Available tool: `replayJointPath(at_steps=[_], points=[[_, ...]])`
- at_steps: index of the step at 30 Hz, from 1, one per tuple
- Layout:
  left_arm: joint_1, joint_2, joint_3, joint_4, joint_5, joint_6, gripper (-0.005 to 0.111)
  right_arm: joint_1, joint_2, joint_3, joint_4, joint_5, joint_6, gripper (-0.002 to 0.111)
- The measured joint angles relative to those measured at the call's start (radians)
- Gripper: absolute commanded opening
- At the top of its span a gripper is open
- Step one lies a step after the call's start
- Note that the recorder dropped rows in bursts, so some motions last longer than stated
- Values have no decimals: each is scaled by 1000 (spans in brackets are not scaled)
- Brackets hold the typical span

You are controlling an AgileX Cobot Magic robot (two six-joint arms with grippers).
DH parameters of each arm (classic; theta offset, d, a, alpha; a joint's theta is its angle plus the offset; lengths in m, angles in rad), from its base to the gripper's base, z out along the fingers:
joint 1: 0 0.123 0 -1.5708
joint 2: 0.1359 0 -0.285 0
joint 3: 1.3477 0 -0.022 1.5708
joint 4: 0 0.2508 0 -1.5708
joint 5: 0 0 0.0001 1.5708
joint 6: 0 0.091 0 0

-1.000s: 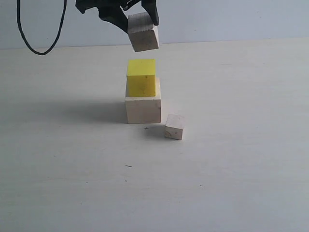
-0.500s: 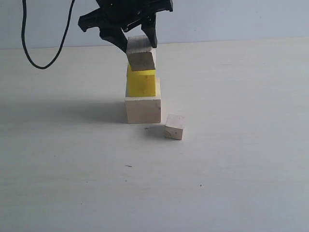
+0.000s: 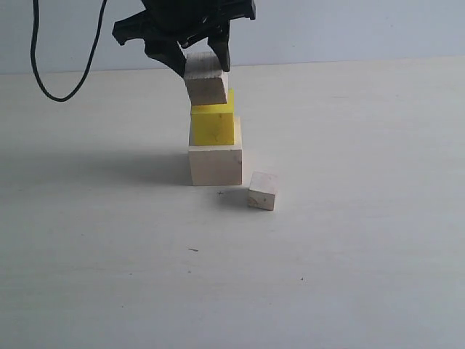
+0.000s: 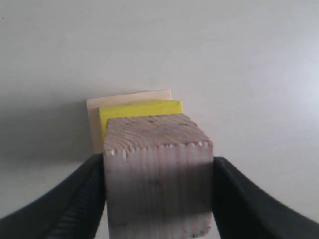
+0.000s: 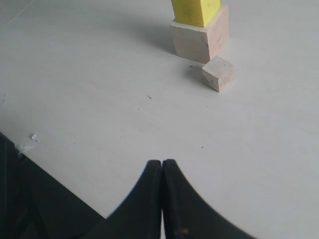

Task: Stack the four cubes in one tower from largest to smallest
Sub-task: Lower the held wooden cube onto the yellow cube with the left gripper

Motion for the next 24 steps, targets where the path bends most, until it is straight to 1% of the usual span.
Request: replayJointPath(at_steps=[24], points=[[-10, 15, 0, 4, 0, -6, 0, 0, 0, 0, 0, -2, 0, 0]])
